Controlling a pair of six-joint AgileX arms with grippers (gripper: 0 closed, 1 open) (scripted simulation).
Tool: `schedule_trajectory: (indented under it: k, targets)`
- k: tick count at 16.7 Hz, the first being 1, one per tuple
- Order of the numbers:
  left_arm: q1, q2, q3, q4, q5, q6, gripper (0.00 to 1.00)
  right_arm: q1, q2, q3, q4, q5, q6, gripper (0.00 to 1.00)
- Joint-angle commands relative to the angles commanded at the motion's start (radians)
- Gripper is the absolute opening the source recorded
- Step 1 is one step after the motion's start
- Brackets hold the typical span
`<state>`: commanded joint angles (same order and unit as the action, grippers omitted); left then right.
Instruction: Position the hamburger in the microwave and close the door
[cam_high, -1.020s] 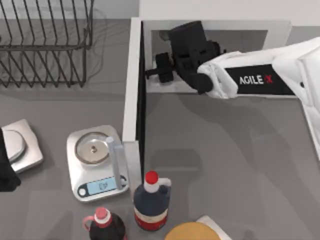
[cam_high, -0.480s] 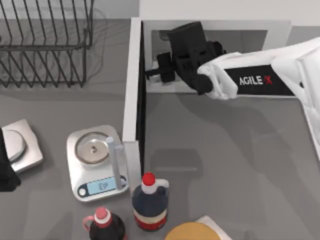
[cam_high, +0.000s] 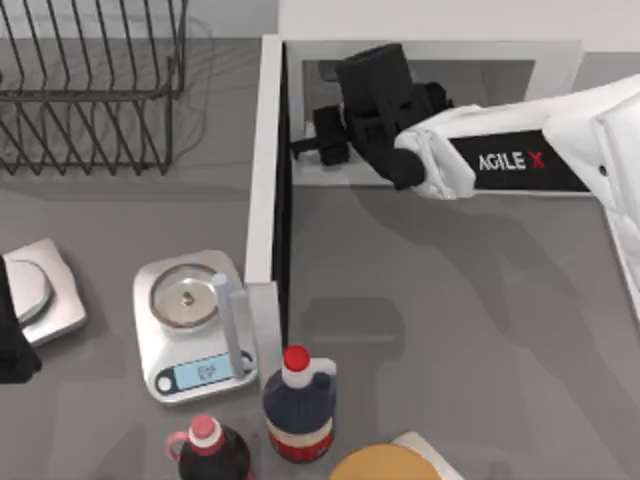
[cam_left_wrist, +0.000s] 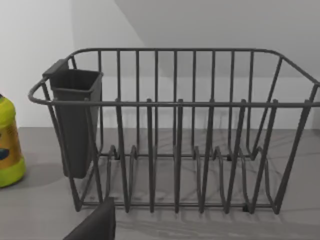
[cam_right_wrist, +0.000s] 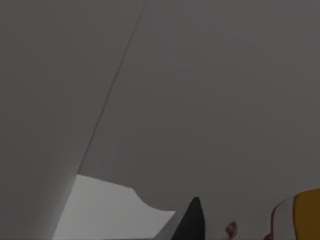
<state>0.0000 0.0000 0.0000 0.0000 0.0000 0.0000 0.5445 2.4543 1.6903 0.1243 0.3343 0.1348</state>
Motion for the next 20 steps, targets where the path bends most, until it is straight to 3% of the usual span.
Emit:
schedule_trajectory:
  k: [7,20]
  targets:
    - [0.0,0.0,0.0,0.0,0.0,0.0,1.0,0.057,-0.104,-0.045,0.064,0.013,0.071,1.0]
    - [0.0,0.0,0.0,0.0,0.0,0.0,1.0,0.244,-0.366,-0.537,0.12,0.125,0.202,1.0]
